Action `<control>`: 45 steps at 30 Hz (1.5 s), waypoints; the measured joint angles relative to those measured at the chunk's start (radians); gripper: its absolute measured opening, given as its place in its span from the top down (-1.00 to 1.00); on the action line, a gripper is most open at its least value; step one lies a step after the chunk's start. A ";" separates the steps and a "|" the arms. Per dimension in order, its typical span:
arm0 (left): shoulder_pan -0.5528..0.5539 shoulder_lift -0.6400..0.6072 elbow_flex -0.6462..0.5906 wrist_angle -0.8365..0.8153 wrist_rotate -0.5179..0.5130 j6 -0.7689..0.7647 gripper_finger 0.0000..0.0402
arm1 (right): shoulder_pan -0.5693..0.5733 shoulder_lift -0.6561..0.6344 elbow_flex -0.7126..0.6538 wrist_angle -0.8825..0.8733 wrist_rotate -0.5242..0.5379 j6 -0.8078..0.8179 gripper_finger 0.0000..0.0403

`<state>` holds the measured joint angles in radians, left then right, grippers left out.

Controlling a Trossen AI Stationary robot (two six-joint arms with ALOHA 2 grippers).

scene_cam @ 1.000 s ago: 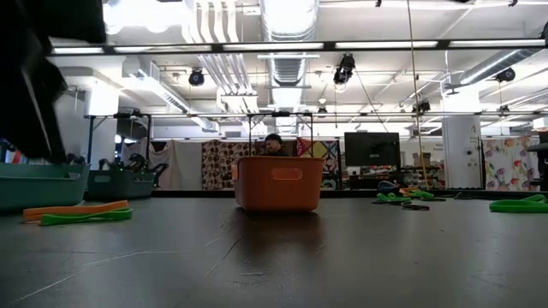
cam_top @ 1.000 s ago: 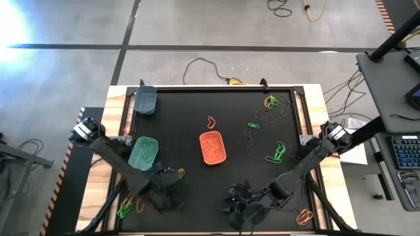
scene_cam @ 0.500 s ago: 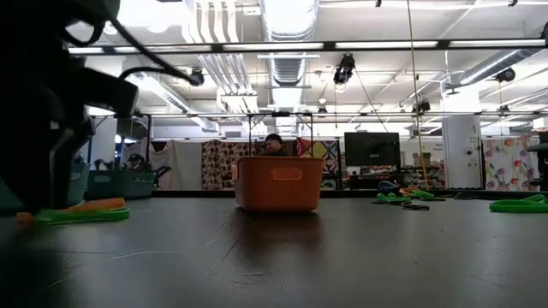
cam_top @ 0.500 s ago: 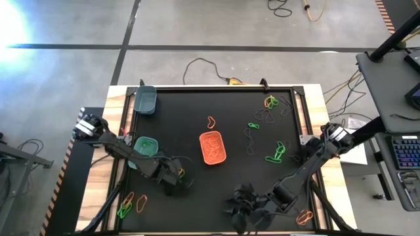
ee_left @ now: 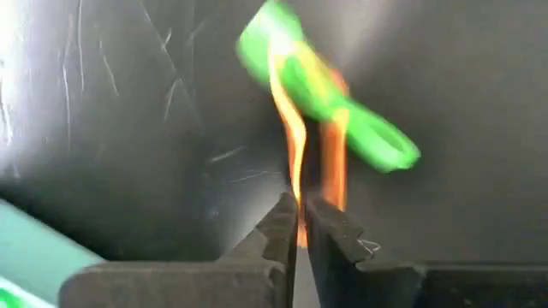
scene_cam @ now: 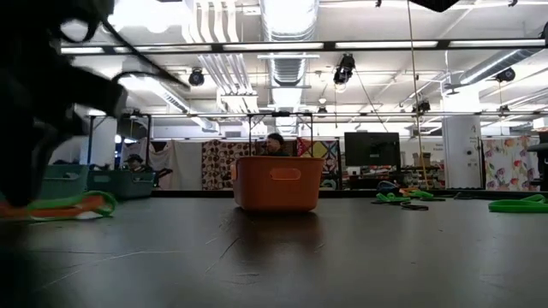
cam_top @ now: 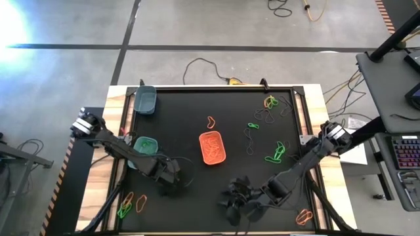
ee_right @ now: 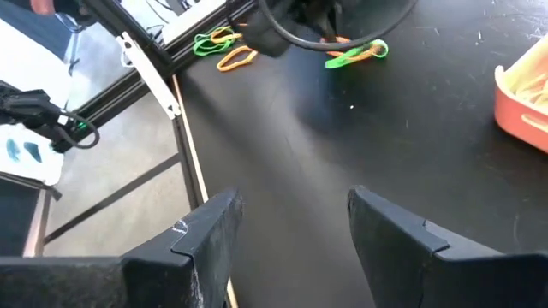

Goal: Sort rubber bands into baskets
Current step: Put the orange rubber band into the orange bin

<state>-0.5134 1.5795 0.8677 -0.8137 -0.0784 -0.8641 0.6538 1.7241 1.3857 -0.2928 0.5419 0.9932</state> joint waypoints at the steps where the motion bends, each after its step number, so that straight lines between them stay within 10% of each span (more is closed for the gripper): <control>1: 0.002 -0.015 0.018 0.002 0.000 0.014 0.94 | -0.003 0.000 0.000 0.000 0.000 -0.009 -0.02; 16: 0.069 -0.220 0.051 -0.088 0.001 0.105 0.97 | -0.083 0.000 0.000 -0.015 -0.098 -0.127 -0.02; 32: 0.016 -0.204 -0.134 0.067 0.020 0.128 -0.09 | -0.087 0.000 0.000 -0.018 -0.150 -0.130 -0.02; 45: -0.021 -0.136 -0.243 0.279 -0.015 0.153 -0.03 | -0.088 0.000 0.000 -0.023 -0.149 -0.138 -0.02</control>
<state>-0.5343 1.4440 0.6243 -0.5350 -0.0933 -0.7112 0.5663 1.7241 1.3853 -0.3159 0.3929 0.8557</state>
